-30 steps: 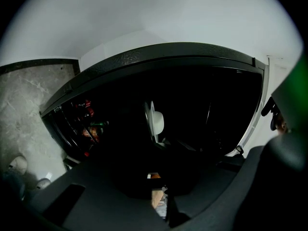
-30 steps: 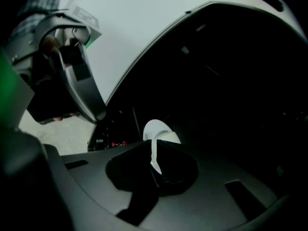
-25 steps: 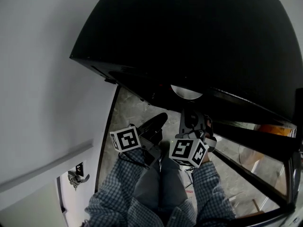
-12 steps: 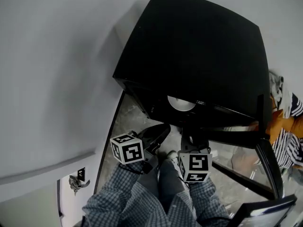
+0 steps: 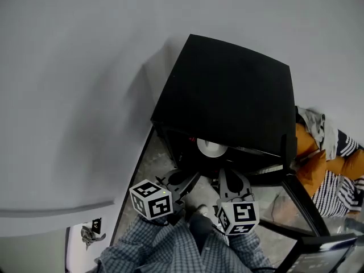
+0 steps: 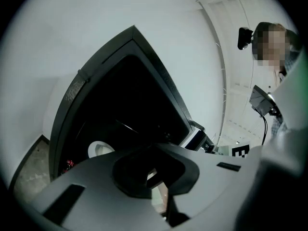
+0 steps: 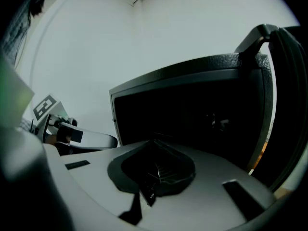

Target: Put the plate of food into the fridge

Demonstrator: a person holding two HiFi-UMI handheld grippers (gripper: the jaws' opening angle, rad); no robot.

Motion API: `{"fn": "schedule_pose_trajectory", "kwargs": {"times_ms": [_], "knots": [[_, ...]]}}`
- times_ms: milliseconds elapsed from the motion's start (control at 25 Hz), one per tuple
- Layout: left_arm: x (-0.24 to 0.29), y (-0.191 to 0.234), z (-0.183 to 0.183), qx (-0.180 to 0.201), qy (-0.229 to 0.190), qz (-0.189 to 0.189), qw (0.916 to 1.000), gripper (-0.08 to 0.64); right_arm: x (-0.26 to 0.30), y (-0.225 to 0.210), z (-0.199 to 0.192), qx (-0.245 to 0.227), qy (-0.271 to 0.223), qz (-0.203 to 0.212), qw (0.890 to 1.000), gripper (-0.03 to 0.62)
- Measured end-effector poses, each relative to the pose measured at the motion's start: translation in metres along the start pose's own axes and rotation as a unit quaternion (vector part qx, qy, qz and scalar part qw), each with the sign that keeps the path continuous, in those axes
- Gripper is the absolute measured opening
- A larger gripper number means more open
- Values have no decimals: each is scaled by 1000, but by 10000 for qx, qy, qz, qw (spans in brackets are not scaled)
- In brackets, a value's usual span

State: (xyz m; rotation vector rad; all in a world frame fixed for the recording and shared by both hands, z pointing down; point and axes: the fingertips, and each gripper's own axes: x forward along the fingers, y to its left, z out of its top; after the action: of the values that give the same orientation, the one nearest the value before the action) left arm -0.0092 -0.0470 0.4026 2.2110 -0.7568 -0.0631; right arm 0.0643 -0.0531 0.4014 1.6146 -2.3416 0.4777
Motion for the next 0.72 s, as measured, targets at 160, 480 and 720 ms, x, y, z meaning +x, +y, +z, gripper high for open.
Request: {"fn": "schedule_pose_trajectory", "kwargs": {"times_ms": [160,480,720], "knots": [[-3,-12,18,287,-33,-3,9996,8,-7,-4,25,-68,-226,33,9997,6],[7,-31,43,770,-191,-82,9968,7,-12,-2,49,-42,-496,278,9984,6],[14,-40,37,956,-113,-193,9952,8,-15,11,47,-15,-502,504,9975,6]]}}
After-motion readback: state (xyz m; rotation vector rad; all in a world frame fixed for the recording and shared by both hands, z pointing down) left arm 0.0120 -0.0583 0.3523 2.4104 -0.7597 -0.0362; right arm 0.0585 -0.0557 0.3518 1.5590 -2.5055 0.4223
